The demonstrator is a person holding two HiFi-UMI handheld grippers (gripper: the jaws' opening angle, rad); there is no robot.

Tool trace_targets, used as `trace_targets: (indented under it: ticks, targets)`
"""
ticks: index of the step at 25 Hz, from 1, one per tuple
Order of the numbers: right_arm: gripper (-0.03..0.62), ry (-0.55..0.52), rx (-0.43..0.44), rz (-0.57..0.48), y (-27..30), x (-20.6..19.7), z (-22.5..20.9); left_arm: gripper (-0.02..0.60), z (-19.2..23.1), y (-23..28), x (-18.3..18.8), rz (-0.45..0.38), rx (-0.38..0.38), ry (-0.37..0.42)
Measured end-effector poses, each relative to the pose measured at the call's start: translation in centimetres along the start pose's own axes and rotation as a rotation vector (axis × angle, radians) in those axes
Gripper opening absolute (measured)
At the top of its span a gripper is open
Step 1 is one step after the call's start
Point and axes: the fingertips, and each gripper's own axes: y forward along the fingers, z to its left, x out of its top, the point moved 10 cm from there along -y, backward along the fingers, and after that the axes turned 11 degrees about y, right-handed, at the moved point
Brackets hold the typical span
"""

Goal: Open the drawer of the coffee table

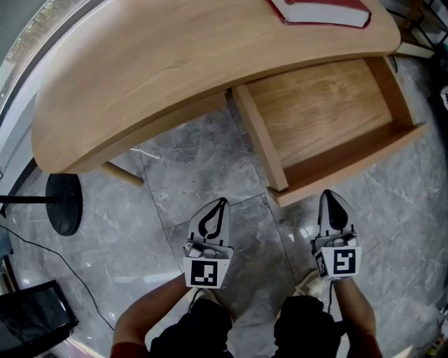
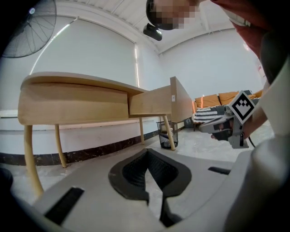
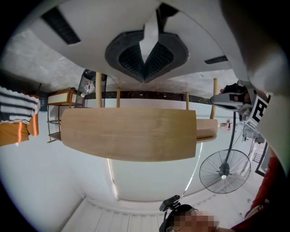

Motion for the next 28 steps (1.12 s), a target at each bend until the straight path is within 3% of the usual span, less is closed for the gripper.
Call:
trace_targets:
  ticks: [4, 6, 9, 12, 18, 22, 28]
  targets:
    - [-0.003, 0.007, -0.004, 0.074, -2.5, 4.5, 1.4, 0.008, 2.0, -2.8, 3.7, 0.091, -0.063, 0.157]
    - [-0.003, 0.031, -0.002, 0.108, -3.7, 7.7, 2.8, 0.008, 3.1, -4.0, 7.0, 0.114, -0.063, 0.176]
    - [-0.003, 0.053, 0.023, 0.14, -5.2, 13.6, 5.4, 0.008, 4.7, -5.7, 13.2, 0.125, -0.035, 0.134]
    - [-0.003, 0.044, 0.049, 0.152, -6.9, 20.6, 7.9, 0.008, 6.4, -8.0, 20.0, 0.102, 0.045, -0.036]
    - [-0.003, 0.018, 0.092, 0.155, -9.6, 35.7, 12.0, 0.008, 10.4, -12.5, 35.0, 0.119, 0.085, 0.013]
    - [-0.003, 0.059, 0.092, 0.152, -11.3, 44.9, 14.4, 0.008, 13.3, -15.3, 43.8, 0.125, 0.137, -0.107]
    - [-0.003, 0.098, 0.08, 0.14, -15.7, 56.7, 17.9, 0.008, 16.6, -20.4, 55.8, 0.139, 0.167, -0.063]
